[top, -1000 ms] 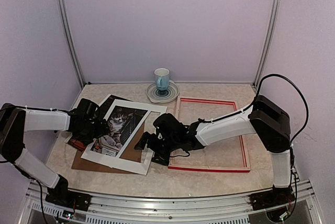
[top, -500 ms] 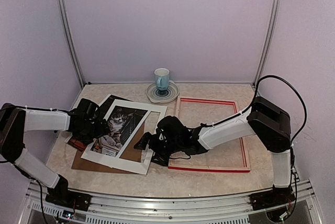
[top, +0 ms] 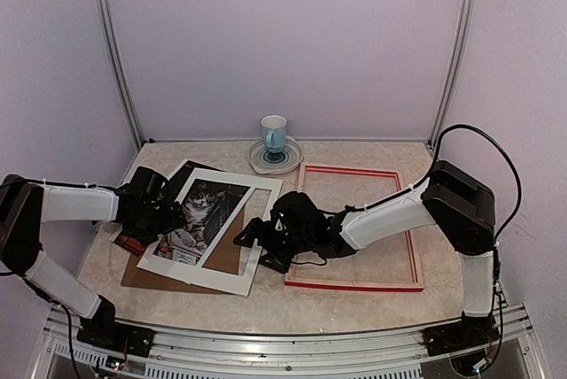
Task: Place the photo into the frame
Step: Pick up the mat board from the photo.
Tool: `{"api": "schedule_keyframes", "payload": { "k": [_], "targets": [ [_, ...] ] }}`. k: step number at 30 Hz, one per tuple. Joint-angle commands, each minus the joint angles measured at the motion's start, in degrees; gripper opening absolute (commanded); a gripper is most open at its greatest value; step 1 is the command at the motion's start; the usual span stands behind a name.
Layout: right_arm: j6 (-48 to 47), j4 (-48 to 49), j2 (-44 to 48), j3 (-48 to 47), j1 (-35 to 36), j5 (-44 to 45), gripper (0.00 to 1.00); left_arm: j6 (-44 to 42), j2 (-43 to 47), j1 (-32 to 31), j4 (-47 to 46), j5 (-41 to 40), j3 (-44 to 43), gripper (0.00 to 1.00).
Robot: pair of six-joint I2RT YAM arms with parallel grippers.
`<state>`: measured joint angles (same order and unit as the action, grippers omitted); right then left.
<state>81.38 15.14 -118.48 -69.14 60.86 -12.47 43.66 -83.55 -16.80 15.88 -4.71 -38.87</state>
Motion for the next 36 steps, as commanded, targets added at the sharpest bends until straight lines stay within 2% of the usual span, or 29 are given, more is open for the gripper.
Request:
{"api": "schedule_keyframes", "payload": {
  "k": [1, 10, 13, 17, 21, 36],
  "targets": [
    [-2.59, 2.47, 2.02, 0.84, -1.84, 1.33, 0.94, -0.16, -1.11, 0.18, -0.48, 1.59, 1.42, 0.99],
    [-2.74, 6.96, -1.26, -0.06, -3.53, -1.53, 0.93, 0.01, -0.58, 0.18, -0.58, 1.62, 1.82, 0.99],
    [-3.25, 4.74, -0.43, -0.6, -3.58, -0.9, 0.92, 0.08, -0.49, 0.19, -0.64, 1.59, 2.11, 0.99],
    [-4.56, -6.25, 1.14, -4.39, -2.53, 0.01, 0.92, 0.1, -0.17, 0.18, -0.62, 1.63, 2.06, 0.99],
    [-2.3, -11.23, 1.84, -4.78, -0.69, -1.06, 0.92, 0.04, -0.25, 0.35, -0.66, 1.84, 1.79, 0.99],
    [1.72, -9.61, -1.81, -4.03, 0.93, -2.87, 0.93, 0.07, 0.29, 0.67, -0.92, 2.29, 1.78, 0.99]
  ]
}}
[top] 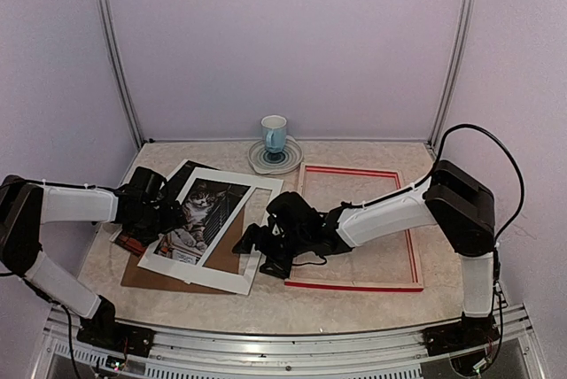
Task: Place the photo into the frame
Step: Pick up the mat board from the photo.
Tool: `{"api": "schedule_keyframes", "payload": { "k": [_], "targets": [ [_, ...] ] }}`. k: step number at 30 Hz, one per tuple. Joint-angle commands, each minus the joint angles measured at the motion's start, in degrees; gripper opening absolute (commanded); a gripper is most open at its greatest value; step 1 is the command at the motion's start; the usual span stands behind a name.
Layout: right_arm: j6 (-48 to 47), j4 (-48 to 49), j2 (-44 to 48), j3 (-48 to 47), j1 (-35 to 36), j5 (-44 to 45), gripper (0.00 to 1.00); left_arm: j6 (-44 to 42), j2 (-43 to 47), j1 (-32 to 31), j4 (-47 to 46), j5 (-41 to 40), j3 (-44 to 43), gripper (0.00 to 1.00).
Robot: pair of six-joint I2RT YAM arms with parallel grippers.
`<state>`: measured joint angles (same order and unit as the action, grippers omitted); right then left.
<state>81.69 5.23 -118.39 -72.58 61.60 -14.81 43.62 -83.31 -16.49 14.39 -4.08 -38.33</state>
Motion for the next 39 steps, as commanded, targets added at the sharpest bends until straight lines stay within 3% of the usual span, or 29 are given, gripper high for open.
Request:
{"api": "schedule_keyframes", "payload": {
  "k": [1, 22, 39],
  "targets": [
    [1.53, 0.65, -2.15, -0.78, 0.18, -0.39, 0.93, 0.14, 0.03, 0.35, 0.55, 1.64, 1.31, 0.99],
    [1.7, 11.16, -3.5, 1.51, -2.42, 2.05, 0.92, 0.06, 0.2, 0.48, 0.18, 2.35, 1.5, 0.99],
    [-5.74, 19.07, -6.88, 0.08, -7.91, 0.2, 0.87, 0.06, 0.19, 0.49, -0.02, 2.76, 1.59, 0.99]
  ]
}}
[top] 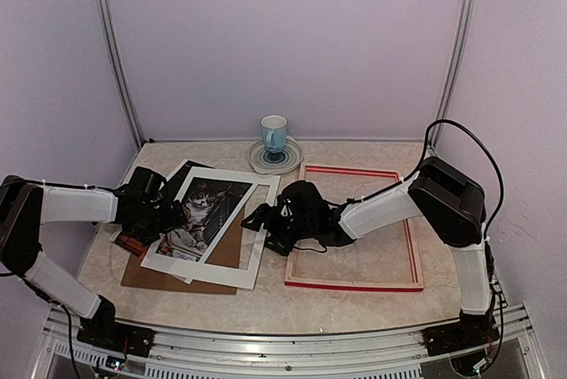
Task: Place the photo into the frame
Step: Pick up the mat board from the photo.
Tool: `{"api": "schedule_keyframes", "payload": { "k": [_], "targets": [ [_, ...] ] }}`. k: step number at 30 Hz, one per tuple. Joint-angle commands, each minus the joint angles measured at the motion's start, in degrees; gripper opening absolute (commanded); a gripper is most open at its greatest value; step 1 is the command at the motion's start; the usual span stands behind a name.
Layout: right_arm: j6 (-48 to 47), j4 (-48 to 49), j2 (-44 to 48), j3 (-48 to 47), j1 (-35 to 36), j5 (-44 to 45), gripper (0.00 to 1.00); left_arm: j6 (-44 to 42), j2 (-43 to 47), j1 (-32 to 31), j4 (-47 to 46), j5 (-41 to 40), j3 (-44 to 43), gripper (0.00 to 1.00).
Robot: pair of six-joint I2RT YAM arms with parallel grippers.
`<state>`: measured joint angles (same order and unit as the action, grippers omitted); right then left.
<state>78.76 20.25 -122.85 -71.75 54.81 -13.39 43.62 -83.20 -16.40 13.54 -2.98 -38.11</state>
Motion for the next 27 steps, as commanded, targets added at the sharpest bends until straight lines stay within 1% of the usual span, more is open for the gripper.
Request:
{"api": "schedule_keyframes", "payload": {
  "k": [1, 7, 17, 19, 20, 21, 22, 23, 27],
  "targets": [
    [-3.2, 4.7, -2.91, -1.08, -1.37, -1.97, 0.85, 0.06, 0.1, 0.4, 0.74, 1.73, 1.37, 0.99],
    [-5.42, 4.98, -4.53, -2.9, -2.61, -2.77, 0.82, 0.05, 0.12, 0.35, 0.73, 1.84, 1.46, 0.99],
    [-7.5, 3.46, -4.5, -3.5, -4.87, -3.6, 0.62, 0.11, 0.14, 0.67, 0.47, 2.19, 1.55, 0.99],
    [-7.8, 3.39, -4.84, -3.87, -5.13, -4.16, 0.54, 0.14, 0.1, 0.69, 0.36, 2.19, 1.55, 0.99],
    [-7.9, 3.77, -5.17, -4.01, -5.3, -4.66, 0.45, 0.13, 0.07, 0.71, 0.35, 2.26, 1.55, 0.99],
    [-7.92, 4.25, -5.58, -4.24, -5.36, -5.24, 0.34, 0.15, 0.12, 0.69, 0.35, 2.28, 1.55, 0.99],
    [-7.86, 4.73, -5.97, -4.42, -5.47, -5.72, 0.26, 0.11, 0.14, 0.75, 0.24, 2.35, 1.55, 0.99],
    [-7.77, 5.37, -6.43, -4.49, -5.62, -6.07, 0.24, 0.15, 0.1, 0.82, 0.26, 2.37, 1.55, 0.99],
    [-7.98, 6.17, -6.97, -4.65, -5.98, -6.69, 0.24, 0.13, 0.07, 0.88, 0.21, 2.54, 1.71, 0.99]
  ]
}}
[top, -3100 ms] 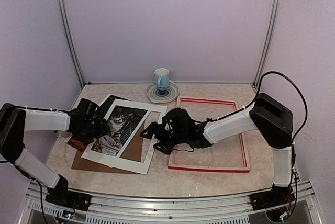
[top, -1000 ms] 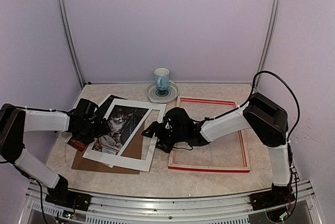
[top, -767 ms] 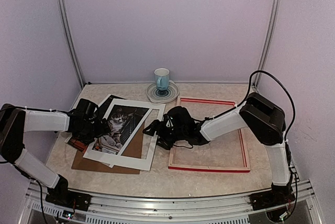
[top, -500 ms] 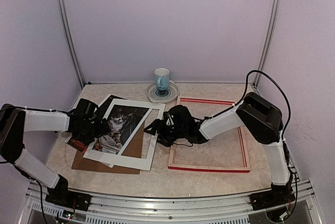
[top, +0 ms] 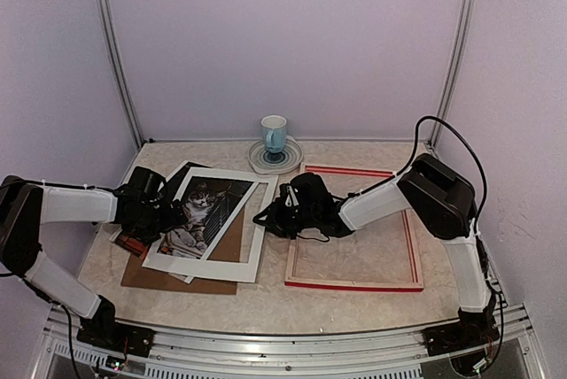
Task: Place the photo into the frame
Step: Pick up the mat board from the photo.
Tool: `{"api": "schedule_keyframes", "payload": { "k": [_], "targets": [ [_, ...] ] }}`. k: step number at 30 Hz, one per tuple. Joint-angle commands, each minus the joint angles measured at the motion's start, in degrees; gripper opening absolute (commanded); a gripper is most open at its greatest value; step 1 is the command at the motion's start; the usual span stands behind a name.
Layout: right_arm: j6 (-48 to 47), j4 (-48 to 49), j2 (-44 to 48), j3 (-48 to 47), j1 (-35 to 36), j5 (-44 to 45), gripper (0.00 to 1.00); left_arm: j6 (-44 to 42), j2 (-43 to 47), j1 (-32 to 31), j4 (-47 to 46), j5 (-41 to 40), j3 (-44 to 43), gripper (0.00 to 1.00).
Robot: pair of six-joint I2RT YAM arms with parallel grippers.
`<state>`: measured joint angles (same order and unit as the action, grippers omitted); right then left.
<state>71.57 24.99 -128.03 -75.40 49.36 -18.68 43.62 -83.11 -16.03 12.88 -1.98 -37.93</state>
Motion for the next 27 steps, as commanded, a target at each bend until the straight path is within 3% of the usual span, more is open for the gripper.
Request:
{"api": "schedule_keyframes", "payload": {
  "k": [1, 9, 27],
  "targets": [
    [-0.9, 1.5, -1.79, -1.04, -0.64, -1.42, 0.24, 0.14, 0.04, 0.53, 0.88, 1.54, 1.54, 0.99],
    [-1.25, 3.23, -0.97, -0.74, -1.38, -2.87, 0.23, 0.15, 0.05, 0.67, 0.61, 1.63, 1.5, 0.99],
    [-1.98, 3.54, -2.22, -1.69, -2.23, -6.02, 0.0, -1.61, 4.46, 0.75, 3.7, 1.37, -2.41, 0.99]
  ]
}}
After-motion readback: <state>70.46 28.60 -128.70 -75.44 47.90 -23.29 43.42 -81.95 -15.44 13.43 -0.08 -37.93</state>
